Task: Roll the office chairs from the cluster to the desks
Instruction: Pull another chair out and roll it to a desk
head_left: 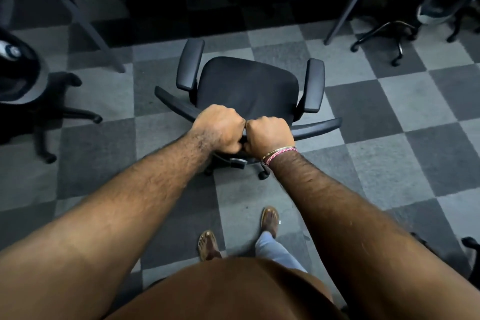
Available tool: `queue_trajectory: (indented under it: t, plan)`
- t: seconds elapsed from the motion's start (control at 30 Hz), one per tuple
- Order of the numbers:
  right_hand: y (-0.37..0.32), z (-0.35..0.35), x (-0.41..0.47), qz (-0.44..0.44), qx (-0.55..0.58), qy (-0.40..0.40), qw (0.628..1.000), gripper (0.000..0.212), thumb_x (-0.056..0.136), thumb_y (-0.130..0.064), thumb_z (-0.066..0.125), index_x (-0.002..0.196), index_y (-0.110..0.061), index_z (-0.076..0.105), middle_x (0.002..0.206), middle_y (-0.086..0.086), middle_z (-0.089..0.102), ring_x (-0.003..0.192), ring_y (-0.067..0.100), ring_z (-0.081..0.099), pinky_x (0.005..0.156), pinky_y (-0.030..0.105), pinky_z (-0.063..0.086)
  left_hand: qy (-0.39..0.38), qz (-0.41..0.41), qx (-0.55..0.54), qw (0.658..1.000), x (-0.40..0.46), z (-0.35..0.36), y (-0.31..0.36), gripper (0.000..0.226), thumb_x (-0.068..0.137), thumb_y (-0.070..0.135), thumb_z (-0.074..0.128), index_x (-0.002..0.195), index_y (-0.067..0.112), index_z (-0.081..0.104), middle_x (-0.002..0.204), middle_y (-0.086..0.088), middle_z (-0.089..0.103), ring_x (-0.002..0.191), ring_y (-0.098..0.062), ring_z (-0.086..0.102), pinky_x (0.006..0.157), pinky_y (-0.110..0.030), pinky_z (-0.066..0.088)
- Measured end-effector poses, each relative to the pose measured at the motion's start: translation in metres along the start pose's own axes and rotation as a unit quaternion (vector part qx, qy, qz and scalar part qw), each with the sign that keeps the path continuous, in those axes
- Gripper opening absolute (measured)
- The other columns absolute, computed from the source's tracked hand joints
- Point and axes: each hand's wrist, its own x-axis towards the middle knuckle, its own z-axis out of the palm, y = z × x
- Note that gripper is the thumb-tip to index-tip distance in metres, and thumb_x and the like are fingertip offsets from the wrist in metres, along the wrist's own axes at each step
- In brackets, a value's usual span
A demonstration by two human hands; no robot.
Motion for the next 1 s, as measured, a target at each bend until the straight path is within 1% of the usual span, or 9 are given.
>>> queue_trajectory:
  t: [0.13, 0.33, 0.43, 0.57, 0.67, 0.73, 0.83, 0.93, 1.0]
  plan:
    - [0.04, 0.002, 0.028, 0.023, 0.001, 0.003, 1.0, 0.015, 0.081, -0.033, 0.06, 0.085, -0.02, 0.068, 0.084, 0.003, 0.071, 0.077, 0.03, 0.069, 0.06, 0.03, 0.037, -0.001, 0.014, 0.006, 1.0, 0.055, -0.012, -0.004, 0.032, 0.076, 0.056, 0.057, 0.081, 0.026, 0.065, 0.08, 0.006, 0.07, 0.072, -0.025, 0.068, 0.06, -0.033, 0.049]
    - [0.134, 0.001, 0.076, 0.033, 0.002, 0.013, 0.999, 0.013, 0.08, -0.029, 0.06, 0.085, -0.019, 0.068, 0.083, 0.004, 0.071, 0.076, 0.03, 0.069, 0.06, 0.031, 0.039, 0.003, 0.002, 0.01, 1.0, 0.155, -0.051, 0.008, 0.028, 0.076, 0.052, 0.059, 0.084, 0.026, 0.067, 0.083, 0.004, 0.071, 0.076, -0.025, 0.069, 0.066, -0.035, 0.054]
    - [0.177, -0.001, 0.092, 0.03, 0.003, 0.008, 1.0, 0.014, 0.081, -0.029, 0.059, 0.086, -0.019, 0.068, 0.084, 0.004, 0.071, 0.076, 0.03, 0.069, 0.06, 0.031, 0.039, 0.004, -0.003, -0.008, 1.0, 0.195, -0.068, 0.017, 0.024, 0.075, 0.051, 0.059, 0.081, 0.028, 0.061, 0.084, 0.004, 0.072, 0.077, -0.026, 0.07, 0.066, -0.036, 0.054]
    - [0.233, -0.001, 0.117, 0.028, -0.004, 0.006, 1.0, 0.015, 0.081, -0.03, 0.059, 0.084, -0.019, 0.068, 0.082, 0.003, 0.071, 0.074, 0.03, 0.069, 0.059, 0.03, 0.038, -0.007, -0.009, -0.014, 1.0, 0.254, -0.083, 0.026, 0.022, 0.074, 0.049, 0.059, 0.078, 0.028, 0.057, 0.083, 0.004, 0.071, 0.076, -0.026, 0.069, 0.065, -0.034, 0.051]
    - [0.273, -0.004, 0.14, 0.033, -0.004, 0.001, 0.999, 0.015, 0.08, -0.029, 0.059, 0.086, -0.019, 0.069, 0.083, 0.004, 0.071, 0.075, 0.03, 0.069, 0.06, 0.03, 0.038, -0.01, -0.004, -0.01, 1.0, 0.299, -0.095, 0.027, 0.024, 0.075, 0.048, 0.059, 0.081, 0.025, 0.063, 0.079, 0.004, 0.069, 0.07, -0.025, 0.065, 0.062, -0.033, 0.049]
    - [0.296, -0.005, 0.157, 0.037, -0.003, 0.003, 0.999, 0.016, 0.081, -0.029, 0.058, 0.086, -0.019, 0.069, 0.083, 0.004, 0.071, 0.075, 0.03, 0.069, 0.06, 0.03, 0.038, -0.01, 0.001, -0.004, 1.0, 0.327, -0.102, 0.024, 0.024, 0.076, 0.048, 0.059, 0.081, 0.026, 0.065, 0.076, 0.005, 0.067, 0.065, -0.023, 0.059, 0.059, -0.032, 0.045]
    - [0.33, -0.008, 0.185, 0.039, -0.01, 0.004, 0.999, 0.015, 0.081, -0.029, 0.058, 0.086, -0.02, 0.068, 0.083, 0.004, 0.071, 0.075, 0.03, 0.069, 0.06, 0.03, 0.038, -0.002, 0.01, 0.0, 1.0, 0.37, -0.113, 0.017, 0.022, 0.077, 0.049, 0.059, 0.078, 0.026, 0.061, 0.073, 0.005, 0.064, 0.062, -0.023, 0.055, 0.056, -0.031, 0.039]
    - [0.362, -0.011, 0.217, 0.048, -0.012, 0.007, 0.999, 0.014, 0.082, -0.029, 0.057, 0.085, -0.02, 0.067, 0.082, 0.002, 0.07, 0.074, 0.029, 0.068, 0.06, 0.03, 0.038, 0.003, 0.016, 0.004, 1.0, 0.414, -0.125, 0.006, 0.023, 0.078, 0.05, 0.058, 0.076, 0.027, 0.06, 0.065, 0.006, 0.055, 0.059, -0.022, 0.055, 0.054, -0.03, 0.039]
    - [0.385, -0.011, 0.245, 0.057, -0.014, 0.008, 0.998, 0.014, 0.082, -0.03, 0.057, 0.084, -0.021, 0.067, 0.081, 0.002, 0.07, 0.073, 0.028, 0.068, 0.059, 0.03, 0.038, 0.006, 0.02, 0.004, 1.0, 0.449, -0.133, -0.004, 0.023, 0.078, 0.049, 0.058, 0.075, 0.027, 0.058, 0.064, 0.008, 0.053, 0.058, -0.021, 0.054, 0.054, -0.03, 0.039]
